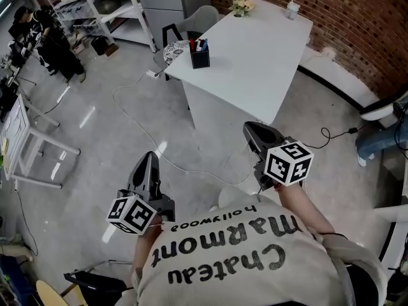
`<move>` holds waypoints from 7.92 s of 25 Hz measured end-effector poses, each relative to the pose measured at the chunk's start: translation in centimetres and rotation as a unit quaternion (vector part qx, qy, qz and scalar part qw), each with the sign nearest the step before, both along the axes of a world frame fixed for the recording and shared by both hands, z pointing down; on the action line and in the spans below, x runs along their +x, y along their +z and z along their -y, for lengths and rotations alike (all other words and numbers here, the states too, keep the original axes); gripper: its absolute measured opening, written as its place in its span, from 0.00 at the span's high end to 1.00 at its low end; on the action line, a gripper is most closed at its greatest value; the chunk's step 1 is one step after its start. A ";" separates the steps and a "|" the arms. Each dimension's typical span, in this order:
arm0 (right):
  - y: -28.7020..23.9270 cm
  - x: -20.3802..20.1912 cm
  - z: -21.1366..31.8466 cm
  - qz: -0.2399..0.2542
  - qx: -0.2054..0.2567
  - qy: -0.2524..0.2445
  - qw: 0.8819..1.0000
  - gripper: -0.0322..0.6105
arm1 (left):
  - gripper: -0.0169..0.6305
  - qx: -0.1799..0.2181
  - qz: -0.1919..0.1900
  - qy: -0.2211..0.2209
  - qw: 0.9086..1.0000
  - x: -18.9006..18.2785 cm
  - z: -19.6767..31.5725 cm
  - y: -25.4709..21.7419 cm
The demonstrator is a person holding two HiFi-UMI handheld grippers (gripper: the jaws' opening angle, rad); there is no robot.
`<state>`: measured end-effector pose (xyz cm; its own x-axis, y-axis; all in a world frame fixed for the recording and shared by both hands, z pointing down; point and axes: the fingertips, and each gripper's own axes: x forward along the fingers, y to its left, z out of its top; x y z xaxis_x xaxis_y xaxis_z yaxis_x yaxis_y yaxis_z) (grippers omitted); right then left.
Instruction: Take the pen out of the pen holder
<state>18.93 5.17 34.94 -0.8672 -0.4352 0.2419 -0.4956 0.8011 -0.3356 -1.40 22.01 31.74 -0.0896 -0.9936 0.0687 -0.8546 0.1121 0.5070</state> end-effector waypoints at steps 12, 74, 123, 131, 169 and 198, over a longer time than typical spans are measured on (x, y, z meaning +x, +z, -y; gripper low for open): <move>2.3 -8.5 8.3 0.025 -0.071 0.012 0.997 0.95 | 0.97 -0.003 -0.006 -0.047 0.999 -8.5 3.9 1.2; 5.6 -34.4 40.4 -0.086 -0.025 0.085 0.992 0.79 | 0.97 -0.040 -0.051 0.089 0.994 -36.7 40.3 4.6; 12.9 -37.5 43.7 -0.273 -0.049 0.157 0.948 0.85 | 0.97 -0.034 -0.063 0.087 0.994 -45.2 40.4 5.4; 12.5 -36.5 42.8 -0.251 -0.059 0.169 0.951 0.86 | 0.97 -0.045 -0.061 0.094 0.993 -44.6 40.0 5.5; 6.8 -31.7 39.2 -0.153 -0.047 0.160 0.974 0.86 | 0.97 -0.052 -0.072 0.177 0.980 -34.6 43.7 6.1; 2.7 -25.2 33.7 -0.066 -0.028 0.179 0.981 0.86 | 0.97 -0.036 -0.056 0.163 0.984 -27.1 37.0 3.9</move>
<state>-6.27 -28.54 37.62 -0.6207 -0.6889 0.3744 -0.7840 0.5496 -0.2886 -28.49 -14.97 35.64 0.2459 -0.9604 0.1308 -0.7898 -0.1203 0.6015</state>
